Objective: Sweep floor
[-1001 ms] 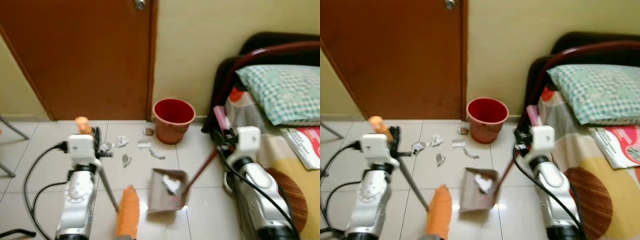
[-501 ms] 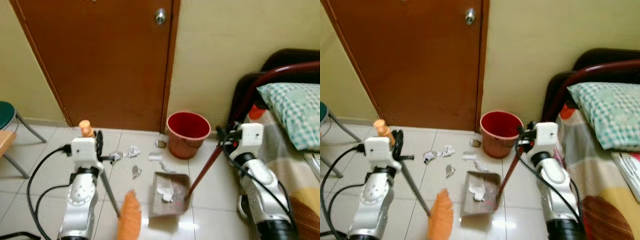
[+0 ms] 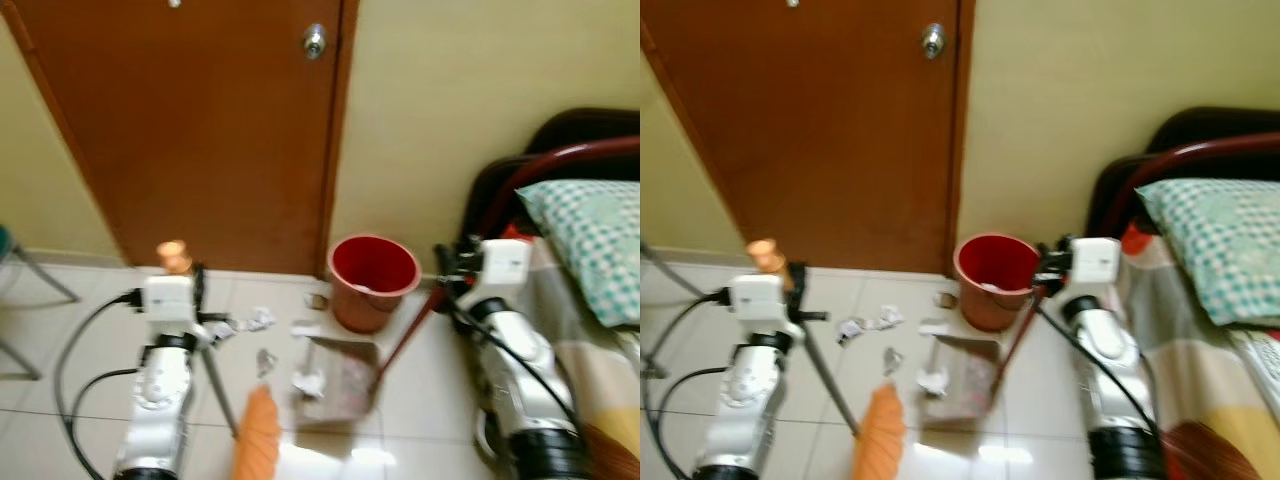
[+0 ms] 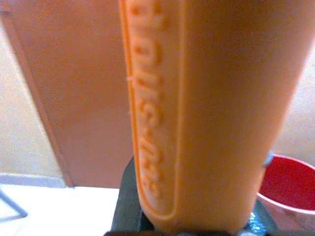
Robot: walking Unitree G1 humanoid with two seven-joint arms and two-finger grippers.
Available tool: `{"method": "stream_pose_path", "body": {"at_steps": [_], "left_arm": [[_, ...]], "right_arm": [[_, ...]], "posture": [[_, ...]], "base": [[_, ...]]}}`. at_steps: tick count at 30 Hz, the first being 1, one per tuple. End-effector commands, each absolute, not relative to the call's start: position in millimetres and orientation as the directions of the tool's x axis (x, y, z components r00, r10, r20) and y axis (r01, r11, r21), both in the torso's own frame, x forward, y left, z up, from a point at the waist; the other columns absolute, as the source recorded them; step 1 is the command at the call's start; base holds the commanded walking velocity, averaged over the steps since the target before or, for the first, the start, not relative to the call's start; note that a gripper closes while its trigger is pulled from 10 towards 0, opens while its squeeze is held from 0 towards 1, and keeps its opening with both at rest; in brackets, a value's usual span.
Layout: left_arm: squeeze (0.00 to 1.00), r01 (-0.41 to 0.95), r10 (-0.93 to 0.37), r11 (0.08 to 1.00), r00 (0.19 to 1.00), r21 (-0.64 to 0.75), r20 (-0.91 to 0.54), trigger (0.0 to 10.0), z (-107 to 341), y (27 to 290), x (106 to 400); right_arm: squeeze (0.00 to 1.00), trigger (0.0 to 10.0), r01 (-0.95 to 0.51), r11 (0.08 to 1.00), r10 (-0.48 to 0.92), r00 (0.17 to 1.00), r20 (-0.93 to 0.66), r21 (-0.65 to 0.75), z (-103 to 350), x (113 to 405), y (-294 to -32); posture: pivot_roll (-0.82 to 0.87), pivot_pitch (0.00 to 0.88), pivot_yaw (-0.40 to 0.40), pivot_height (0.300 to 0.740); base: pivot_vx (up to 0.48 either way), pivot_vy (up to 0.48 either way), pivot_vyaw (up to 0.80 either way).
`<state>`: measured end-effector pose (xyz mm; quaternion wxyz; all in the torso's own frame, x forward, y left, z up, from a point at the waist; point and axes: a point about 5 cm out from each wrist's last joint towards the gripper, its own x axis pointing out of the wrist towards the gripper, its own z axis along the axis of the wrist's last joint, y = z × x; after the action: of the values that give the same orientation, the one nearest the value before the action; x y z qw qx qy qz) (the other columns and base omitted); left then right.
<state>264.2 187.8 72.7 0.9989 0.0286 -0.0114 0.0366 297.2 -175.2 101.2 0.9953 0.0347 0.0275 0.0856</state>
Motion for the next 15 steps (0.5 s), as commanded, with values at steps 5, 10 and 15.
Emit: {"method": "stream_pose_path", "body": {"at_steps": [5,10,15], "left_arm": [[0.0,-0.025,0.021,0.998,0.996,0.053,0.084,10.0,84.2,174.4,270.1],[0.0,-0.028,0.024,0.998,0.996,0.049,0.084,10.0,83.5,174.6,269.4],[0.0,-0.025,0.021,0.998,0.997,0.05,0.076,10.0,81.4,172.8,267.5]], "right_arm": [[0.0,10.0,-0.171,0.984,0.172,0.985,-0.011,0.054,110.1,298.1,-180.0],[0.0,10.0,-0.172,0.983,0.173,0.985,-0.011,0.063,110.5,297.2,-179.7],[0.0,10.0,-0.173,0.98,0.174,0.985,-0.003,0.096,113.6,298.5,-180.0]], "posture": [[0.01,0.0,-0.024,0.74],[0.01,0.0,-0.024,0.74],[0.0,0.0,-0.024,0.74]], "base": [[0.069,0.0,0.0],[0.0,0.0,0.0],[0.0,0.0,0.0]]}}
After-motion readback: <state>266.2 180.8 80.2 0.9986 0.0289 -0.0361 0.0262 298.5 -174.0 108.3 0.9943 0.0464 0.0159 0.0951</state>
